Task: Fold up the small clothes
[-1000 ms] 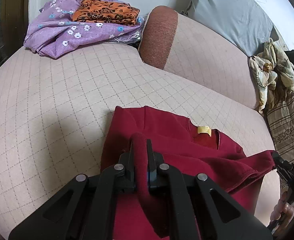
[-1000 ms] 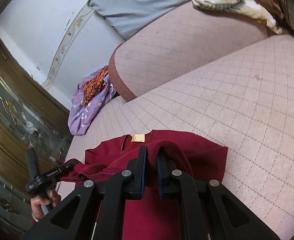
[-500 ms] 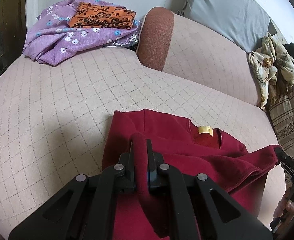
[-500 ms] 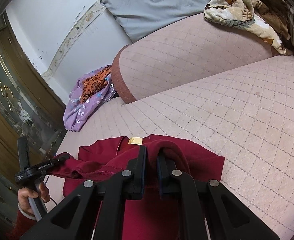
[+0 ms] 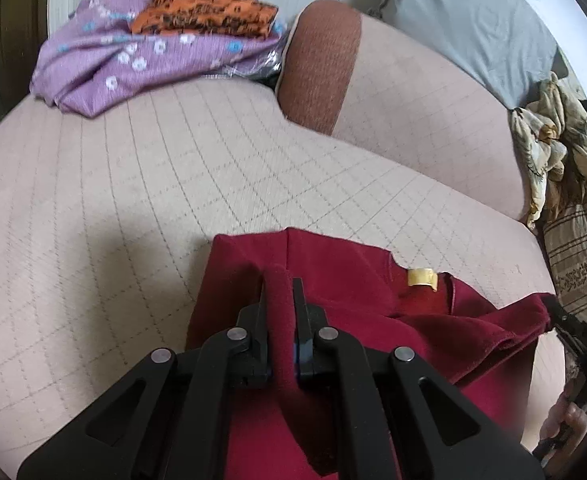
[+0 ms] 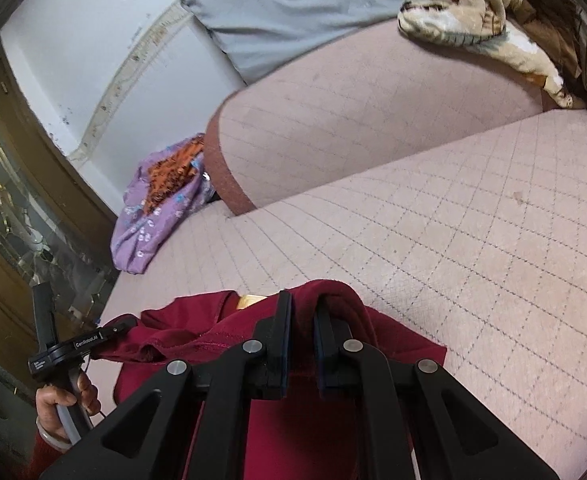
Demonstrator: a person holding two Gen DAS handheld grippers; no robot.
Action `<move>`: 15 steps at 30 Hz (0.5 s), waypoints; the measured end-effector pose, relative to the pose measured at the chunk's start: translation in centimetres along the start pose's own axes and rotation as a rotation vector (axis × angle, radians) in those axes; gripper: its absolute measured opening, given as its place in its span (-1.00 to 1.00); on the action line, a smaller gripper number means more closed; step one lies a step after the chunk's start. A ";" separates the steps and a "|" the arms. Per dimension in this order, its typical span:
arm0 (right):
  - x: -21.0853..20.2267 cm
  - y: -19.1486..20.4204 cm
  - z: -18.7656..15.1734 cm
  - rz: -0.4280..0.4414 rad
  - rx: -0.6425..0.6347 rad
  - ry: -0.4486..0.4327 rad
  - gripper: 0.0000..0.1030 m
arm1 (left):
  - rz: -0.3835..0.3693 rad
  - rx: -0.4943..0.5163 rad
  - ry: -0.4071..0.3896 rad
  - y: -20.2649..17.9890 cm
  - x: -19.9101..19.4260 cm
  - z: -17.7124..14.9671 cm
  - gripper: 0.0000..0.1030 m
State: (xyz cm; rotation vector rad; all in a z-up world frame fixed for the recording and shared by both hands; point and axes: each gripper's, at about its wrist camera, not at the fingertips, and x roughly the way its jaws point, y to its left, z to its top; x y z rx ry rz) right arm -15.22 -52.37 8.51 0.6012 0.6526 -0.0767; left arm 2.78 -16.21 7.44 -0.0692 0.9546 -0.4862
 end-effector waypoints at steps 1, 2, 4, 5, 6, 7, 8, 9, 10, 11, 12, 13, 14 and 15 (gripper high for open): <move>0.5 -0.2 0.1 -0.010 0.004 0.010 -0.83 | -0.005 0.000 0.016 0.2 0.5 0.0 -0.87; 1.3 -0.5 0.1 -0.031 0.019 0.029 -0.83 | -0.006 0.000 0.026 0.3 0.7 0.0 -0.85; 2.6 -1.5 0.0 -0.060 0.072 0.060 -0.81 | -0.039 -0.028 0.047 0.8 1.1 0.2 -0.62; 3.4 -2.2 0.0 -0.069 0.113 0.075 -0.79 | -0.058 -0.046 0.057 1.0 1.2 0.3 -0.53; 4.0 -2.8 0.0 -0.075 0.146 0.089 -0.78 | -0.083 -0.072 0.063 1.4 1.0 0.5 -0.31; 4.6 -3.4 -0.1 -0.082 0.184 0.109 -0.78 | -0.078 -0.085 0.047 1.7 0.5 0.7 0.07; 4.9 -3.9 -0.1 -0.083 0.214 0.121 -0.77 | -0.060 -0.091 0.019 1.9 -0.1 0.8 0.20; 4.8 -4.2 -0.1 -0.074 0.238 0.120 -0.72 | -0.040 -0.095 -0.017 2.2 -0.9 1.0 0.28; 4.5 -4.4 -0.1 -0.064 0.252 0.108 -0.67 | -0.031 -0.098 -0.037 2.4 -1.3 1.2 0.28; 3.9 -4.5 -0.1 -0.060 0.262 0.080 -0.47 | -0.024 -0.103 -0.048 2.8 -1.8 1.4 0.28; 3.0 -4.5 -0.2 -0.077 0.265 0.045 -0.07 | -0.024 -0.108 -0.049 3.1 -2.0 1.5 0.28; 2.3 -4.4 -0.2 -0.090 0.264 0.020 0.05 | -0.024 -0.118 -0.047 3.5 -2.4 1.6 0.28; 1.4 -4.2 -0.2 -0.090 0.255 -0.006 0.05 | -0.019 -0.123 -0.046 3.8 -2.6 1.6 0.28; 0.8 -3.7 -0.3 -0.072 0.231 -0.017 0.05 | -0.011 -0.126 -0.045 3.9 -2.7 1.5 0.28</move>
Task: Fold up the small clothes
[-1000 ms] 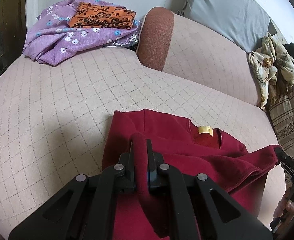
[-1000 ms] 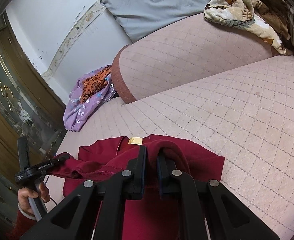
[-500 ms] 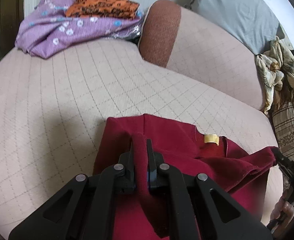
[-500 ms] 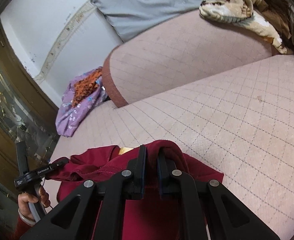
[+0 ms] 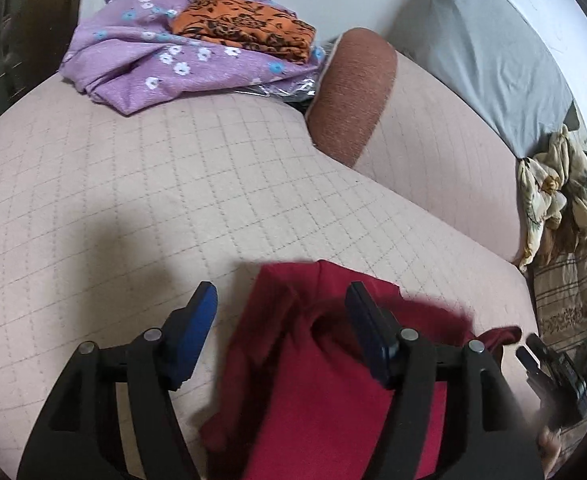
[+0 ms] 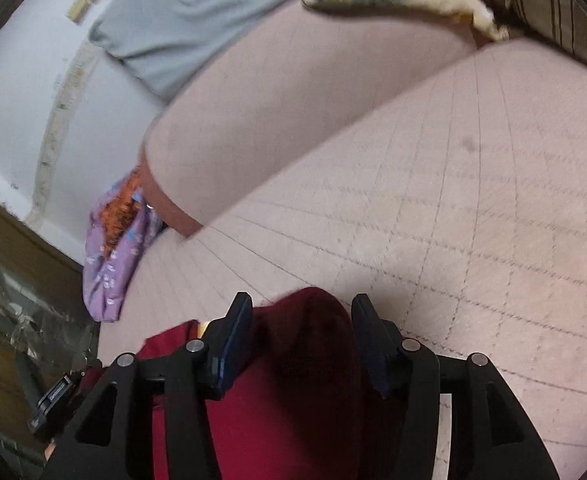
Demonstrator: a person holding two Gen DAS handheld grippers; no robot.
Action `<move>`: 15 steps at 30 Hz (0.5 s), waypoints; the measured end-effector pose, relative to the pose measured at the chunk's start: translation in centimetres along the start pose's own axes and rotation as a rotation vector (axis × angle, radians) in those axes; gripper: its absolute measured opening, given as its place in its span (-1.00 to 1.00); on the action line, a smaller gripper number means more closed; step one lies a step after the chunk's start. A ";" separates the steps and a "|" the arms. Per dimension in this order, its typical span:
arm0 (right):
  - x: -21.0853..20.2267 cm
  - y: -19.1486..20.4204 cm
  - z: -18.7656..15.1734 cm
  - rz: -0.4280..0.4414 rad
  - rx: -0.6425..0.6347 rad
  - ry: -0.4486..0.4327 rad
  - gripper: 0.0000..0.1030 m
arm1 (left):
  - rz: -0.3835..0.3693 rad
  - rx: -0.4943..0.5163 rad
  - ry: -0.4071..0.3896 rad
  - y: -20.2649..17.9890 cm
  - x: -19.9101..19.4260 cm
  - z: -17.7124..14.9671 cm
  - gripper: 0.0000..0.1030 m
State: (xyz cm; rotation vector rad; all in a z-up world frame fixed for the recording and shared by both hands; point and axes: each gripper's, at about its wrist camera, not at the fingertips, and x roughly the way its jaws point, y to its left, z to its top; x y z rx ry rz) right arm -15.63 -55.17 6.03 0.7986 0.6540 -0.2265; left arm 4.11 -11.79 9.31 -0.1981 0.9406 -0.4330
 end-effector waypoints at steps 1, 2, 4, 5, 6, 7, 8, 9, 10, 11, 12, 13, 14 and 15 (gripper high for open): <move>-0.4 0.6 -0.3 0.015 -0.030 0.006 0.05 | 0.013 -0.003 0.000 0.2 -0.2 -0.2 0.28; -0.6 1.7 -0.8 0.028 -0.083 0.022 0.04 | 0.017 -0.004 0.003 0.3 -0.2 -0.5 0.28; -0.2 4.0 -2.2 0.031 -0.198 0.056 0.01 | 0.014 -0.004 0.021 0.4 0.3 -1.0 0.28; 0.4 5.1 -2.8 0.026 -0.251 0.078 0.00 | 0.019 0.001 0.033 0.4 0.6 -1.3 0.28; 1.4 6.1 -3.5 0.016 -0.301 0.102 0.00 | 0.026 0.010 0.049 0.3 1.2 -1.5 0.28; 2.7 7.0 -4.0 -0.004 -0.341 0.127 0.00 | 0.033 0.017 0.060 0.3 1.5 -1.7 0.28; 4.1 7.6 -4.2 -0.020 -0.364 0.145 0.00 | 0.047 0.027 0.079 0.3 2.1 -2.0 0.28; 5.5 8.1 -4.2 -0.031 -0.375 0.156 0.02 | 0.059 0.033 0.093 0.3 2.4 -2.4 0.28; 7.0 8.5 -4.0 -0.037 -0.374 0.159 0.02 | 0.075 0.040 0.118 0.4 3.0 -2.7 0.28; 8.8 8.6 -3.5 -0.051 -0.366 0.164 0.02 | 0.078 0.043 0.139 0.5 3.4 -3.1 0.28; 10.9 8.2 -3.0 -0.091 -0.349 0.195 0.01 | 0.075 0.043 0.147 0.6 3.4 -3.4 0.28; 12.1 7.8 -2.8 -0.114 -0.329 0.229 0.00 | 0.069 0.044 0.151 0.6 3.3 -3.6 0.28; 12.0 7.7 -2.4 -0.101 -0.309 0.228 -0.01 | 0.062 0.052 0.150 0.5 3.0 -3.7 0.28; 11.1 7.8 -2.2 -0.085 -0.303 0.215 0.00 | 0.057 0.062 0.146 0.4 2.7 -3.7 0.28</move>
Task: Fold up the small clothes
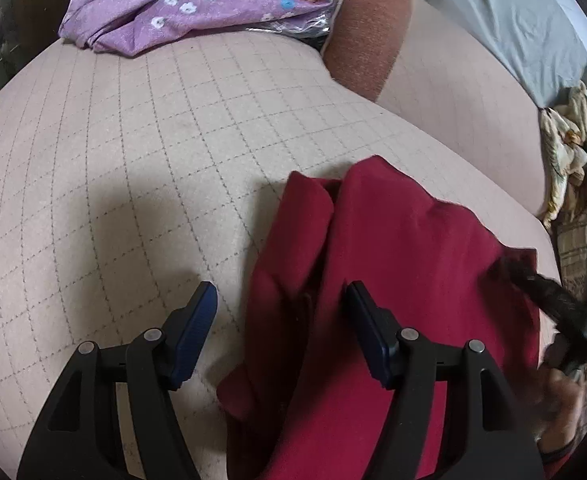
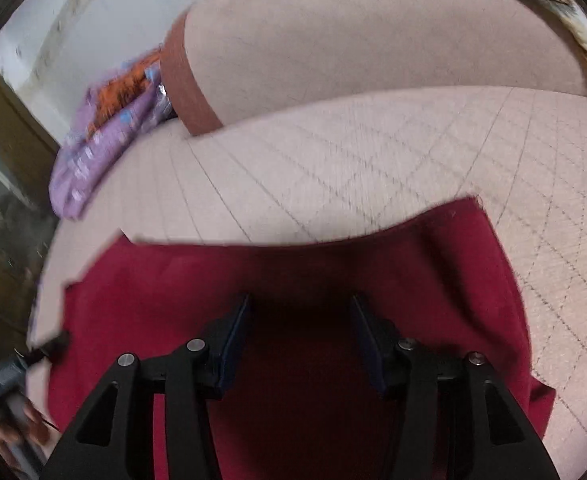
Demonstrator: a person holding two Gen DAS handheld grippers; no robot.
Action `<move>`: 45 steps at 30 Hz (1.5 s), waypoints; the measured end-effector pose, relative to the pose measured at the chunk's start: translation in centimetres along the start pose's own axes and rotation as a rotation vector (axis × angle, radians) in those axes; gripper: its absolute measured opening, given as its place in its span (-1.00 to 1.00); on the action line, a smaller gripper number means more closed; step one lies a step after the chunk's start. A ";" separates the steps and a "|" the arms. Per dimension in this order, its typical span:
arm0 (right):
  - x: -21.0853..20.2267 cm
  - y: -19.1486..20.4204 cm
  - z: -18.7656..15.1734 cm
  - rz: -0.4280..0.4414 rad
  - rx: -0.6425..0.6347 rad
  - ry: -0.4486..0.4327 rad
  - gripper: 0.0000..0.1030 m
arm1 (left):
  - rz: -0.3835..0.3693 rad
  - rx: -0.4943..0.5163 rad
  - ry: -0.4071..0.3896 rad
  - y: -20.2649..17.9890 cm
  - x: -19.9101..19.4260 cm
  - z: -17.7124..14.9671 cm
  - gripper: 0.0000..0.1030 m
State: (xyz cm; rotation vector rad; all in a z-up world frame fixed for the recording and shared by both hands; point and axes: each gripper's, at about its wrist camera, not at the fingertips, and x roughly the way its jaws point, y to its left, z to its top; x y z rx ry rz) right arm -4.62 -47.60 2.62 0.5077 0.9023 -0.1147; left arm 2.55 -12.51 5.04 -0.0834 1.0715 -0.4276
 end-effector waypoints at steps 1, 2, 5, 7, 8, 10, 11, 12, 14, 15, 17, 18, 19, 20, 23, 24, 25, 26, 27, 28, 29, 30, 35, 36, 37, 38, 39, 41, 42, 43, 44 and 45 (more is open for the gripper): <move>-1.6 0.2 -0.2 0.020 -0.008 -0.021 0.00 | -0.006 0.022 -0.016 -0.2 -0.7 -0.1 0.28; -3.4 0.1 -0.7 0.037 -0.018 -0.040 0.04 | -0.006 0.031 -0.027 -0.2 -1.0 -0.1 0.28; -8.4 -0.9 -3.6 0.044 -0.026 -0.056 0.19 | -0.038 0.045 -0.060 -0.5 -2.9 -0.5 0.28; -10.9 -2.2 -5.5 0.028 -0.024 -0.051 0.22 | -0.062 0.050 -0.057 -0.6 -3.6 -0.9 0.28; -11.6 -2.6 -6.3 0.026 -0.022 -0.047 0.22 | -0.069 0.047 -0.052 -0.7 -4.0 -1.2 0.28; -12.7 -3.3 -8.2 0.013 -0.021 -0.025 0.22 | -0.082 0.045 -0.039 -0.6 -4.4 -1.8 0.28; -12.6 -3.2 -8.8 0.016 -0.029 -0.009 0.22 | -0.083 0.050 -0.027 -0.6 -4.3 -2.2 0.28; -12.6 -3.3 -9.4 0.022 -0.040 0.002 0.21 | -0.076 0.060 -0.011 -0.5 -4.3 -2.8 0.29; -11.8 -3.3 -10.7 0.008 -0.061 0.028 0.15 | -0.050 0.070 0.015 -0.2 -3.9 -4.0 0.29; -11.2 -3.3 -11.3 0.006 -0.067 0.051 0.00 | -0.045 0.065 0.019 0.0 -3.7 -4.4 0.29; -10.1 -3.2 -12.4 -0.027 -0.092 0.071 -0.50 | -0.055 0.053 0.053 0.5 -2.7 -5.3 0.28; -10.2 -3.2 -12.5 -0.035 -0.097 0.055 -0.76 | -0.068 0.054 0.078 0.6 -2.3 -5.7 0.05; -10.8 -3.5 -12.6 -0.002 -0.080 0.040 -0.82 | -0.090 0.057 0.087 0.7 -2.2 -6.1 -0.34; -11.4 -3.7 -12.6 0.026 -0.062 0.032 -0.88 | -0.104 0.068 0.085 0.6 -2.4 -6.3 -0.46; -13.6 -3.9 -13.0 0.064 -0.055 -0.003 -0.89 | -0.096 0.099 0.071 0.3 -3.4 -6.8 -0.78; -14.1 -3.7 -13.2 0.055 -0.066 -0.006 -0.89 | -0.097 0.102 0.070 0.3 -3.7 -7.1 -0.81; -14.7 -3.5 -13.6 0.056 -0.075 -0.007 -0.89 | -0.095 0.113 0.064 0.4 -4.3 -7.7 -0.83; -15.3 -3.4 -14.2 0.059 -0.080 -0.010 -0.95 | -0.087 0.122 0.060 0.5 -4.6 -8.2 -0.83; -15.8 -3.5 -14.7 0.057 -0.078 -0.013 -1.00 | -0.076 0.126 0.059 0.8 -4.7 -8.7 -0.83; -15.8 -3.7 -15.1 0.054 -0.071 -0.005 -1.00 | -0.070 0.121 0.063 1.2 -4.5 -8.9 -0.84; -15.7 -4.3 -15.5 0.046 -0.057 0.012 -1.00 | -0.071 0.116 0.066 1.3 -4.4 -9.0 -0.84; -15.1 -4.7 -15.7 0.034 -0.045 0.024 -1.00 | -0.076 0.107 0.073 1.6 -4.1 -8.9 -0.84; -14.9 -7.0 -15.0 0.061 0.055 0.020 -0.55 | -0.112 0.076 0.064 2.2 -4.4 -8.3 -0.82; -15.0 -6.8 -14.3 0.069 0.058 0.004 -0.03 | -0.110 0.078 0.063 2.1 -4.3 -8.3 -0.82; -15.0 -6.5 -14.1 0.068 0.047 -0.006 0.13 | -0.108 0.084 0.067 2.0 -4.1 -8.3 -0.82; -14.7 -6.0 -13.7 0.058 0.026 -0.016 0.17 | -0.103 0.089 0.068 1.8 -3.9 -8.3 -0.82; -14.0 -5.4 -13.4 0.057 0.000 -0.017 0.13 | -0.101 0.094 0.069 1.9 -3.9 -8.4 -0.82; -12.3 -4.6 -13.3 0.057 -0.026 0.011 -0.22 | -0.098 0.100 0.069 1.8 -3.8 -8.4 -0.82; -11.1 -4.2 -13.3 0.047 -0.033 0.040 -0.83 | -0.101 0.096 0.069 1.9 -3.9 -8.4 -0.81; -10.5 -3.9 -13.5 0.026 -0.038 0.055 -0.88 | -0.108 0.088 0.066 2.1 -4.1 -8.3 -0.81; -10.7 -3.8 -13.6 0.038 -0.040 0.047 -0.89 | -0.108 0.086 0.060 2.1 -4.3 -8.3 -0.76; -11.4 -3.6 -13.7 0.071 -0.044 0.037 -0.90 | -0.100 0.088 0.052 2.1 -4.5 -8.3 -0.68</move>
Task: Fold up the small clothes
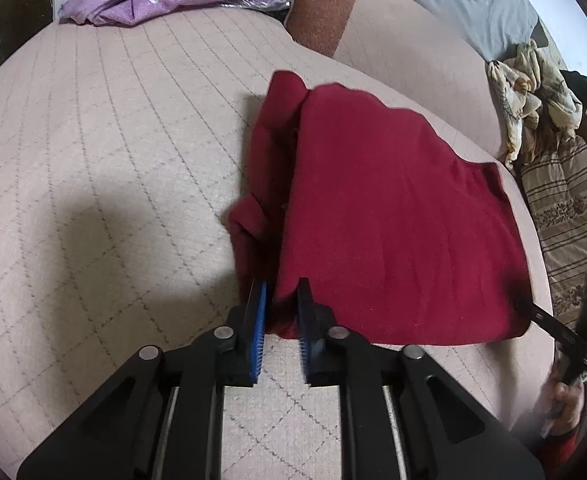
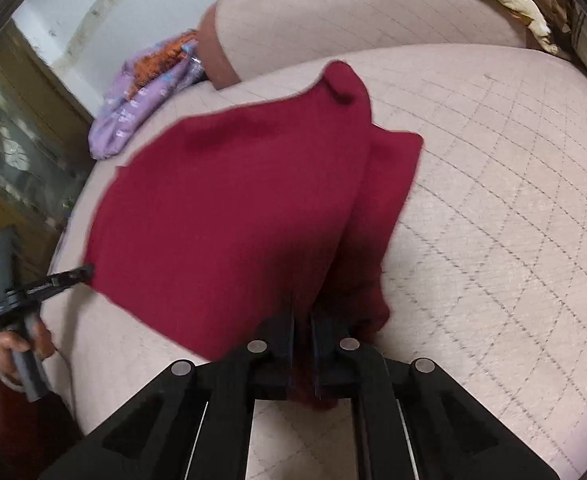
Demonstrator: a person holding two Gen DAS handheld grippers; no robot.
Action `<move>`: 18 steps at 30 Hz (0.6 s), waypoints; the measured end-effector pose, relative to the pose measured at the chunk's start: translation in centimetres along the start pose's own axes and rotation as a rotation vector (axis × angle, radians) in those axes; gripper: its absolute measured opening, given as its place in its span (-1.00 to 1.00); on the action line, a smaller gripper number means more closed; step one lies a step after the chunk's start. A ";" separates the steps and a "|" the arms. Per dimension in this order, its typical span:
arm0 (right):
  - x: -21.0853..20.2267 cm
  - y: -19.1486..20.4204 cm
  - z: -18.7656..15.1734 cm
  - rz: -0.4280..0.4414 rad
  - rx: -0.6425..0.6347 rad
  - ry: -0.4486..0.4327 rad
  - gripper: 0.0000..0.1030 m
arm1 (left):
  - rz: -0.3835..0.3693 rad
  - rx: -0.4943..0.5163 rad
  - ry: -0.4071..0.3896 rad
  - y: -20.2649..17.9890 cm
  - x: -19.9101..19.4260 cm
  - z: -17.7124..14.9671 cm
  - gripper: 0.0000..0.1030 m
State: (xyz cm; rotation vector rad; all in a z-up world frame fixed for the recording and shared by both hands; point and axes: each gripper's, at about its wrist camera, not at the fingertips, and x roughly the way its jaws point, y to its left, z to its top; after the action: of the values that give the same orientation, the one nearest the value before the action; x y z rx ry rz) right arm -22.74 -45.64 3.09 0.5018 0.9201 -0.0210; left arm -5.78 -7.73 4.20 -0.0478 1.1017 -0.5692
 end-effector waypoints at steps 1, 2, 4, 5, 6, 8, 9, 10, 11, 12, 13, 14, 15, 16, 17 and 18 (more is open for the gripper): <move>-1.0 0.2 -0.4 0.010 -0.008 -0.010 -0.90 | 0.022 0.006 -0.014 0.0 -0.2 0.1 -0.44; -1.8 0.5 -0.7 0.008 -0.020 -0.023 -0.90 | 0.054 0.009 -0.038 -0.1 -0.5 0.1 -0.27; -2.7 0.3 -1.8 -0.004 -0.019 -0.018 -0.90 | 0.084 0.007 -0.089 -0.2 -1.1 0.3 0.00; -2.3 0.1 -2.2 -0.021 -0.014 0.005 -0.90 | 0.081 0.006 -0.103 -0.1 -1.3 0.4 0.00; -1.6 -0.1 -2.6 -0.042 -0.013 0.032 -0.90 | 0.074 0.008 -0.118 -0.3 -1.5 0.5 0.00; 0.0 -0.7 -3.2 -0.062 0.001 0.077 -0.88 | 0.080 0.023 -0.136 -0.6 -1.7 0.5 0.02; -0.1 -0.8 -3.1 -0.056 0.007 0.077 -0.75 | 0.091 0.032 -0.140 -0.8 -1.6 0.5 0.04; -0.7 -0.7 -2.8 -0.052 0.016 0.062 -0.71 | 0.110 0.053 -0.142 -1.2 -1.4 0.4 0.04; -1.5 -0.6 -2.4 -0.066 0.024 0.042 -0.55 | 0.124 0.070 -0.138 -1.4 -1.2 0.4 0.05; -2.4 -0.3 -1.7 -0.086 0.029 0.014 -0.26 | 0.138 0.082 -0.132 -1.7 -0.9 0.4 0.05; -3.0 -0.1 -1.1 -0.098 0.027 -0.016 -0.16 | 0.160 0.095 -0.125 -1.9 -0.4 0.5 0.05; -3.5 0.5 -0.4 -0.103 0.013 -0.050 -0.11 | 0.168 0.100 -0.124 -2.1 -0.1 0.5 0.05; -3.6 1.5 0.4 -0.099 -0.015 -0.074 -0.11 | 0.179 0.103 -0.121 -2.2 0.3 0.6 0.05; -3.3 2.8 1.5 -0.089 -0.054 -0.084 -0.11 | 0.191 0.102 -0.117 -2.2 0.8 0.8 0.05; -2.6 4.1 2.6 -0.075 -0.088 -0.088 -0.10 | 0.197 0.099 -0.115 -2.1 1.0 0.8 0.05; -1.5 5.5 3.7 -0.052 -0.123 -0.095 -0.11 | 0.202 0.096 -0.111 -2.1 1.3 0.9 0.11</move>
State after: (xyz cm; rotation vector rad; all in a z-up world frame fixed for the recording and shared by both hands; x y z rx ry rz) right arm -19.63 -42.59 8.33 0.3596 0.8354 -0.0346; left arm -5.47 -10.31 4.18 0.1133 0.9568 -0.4326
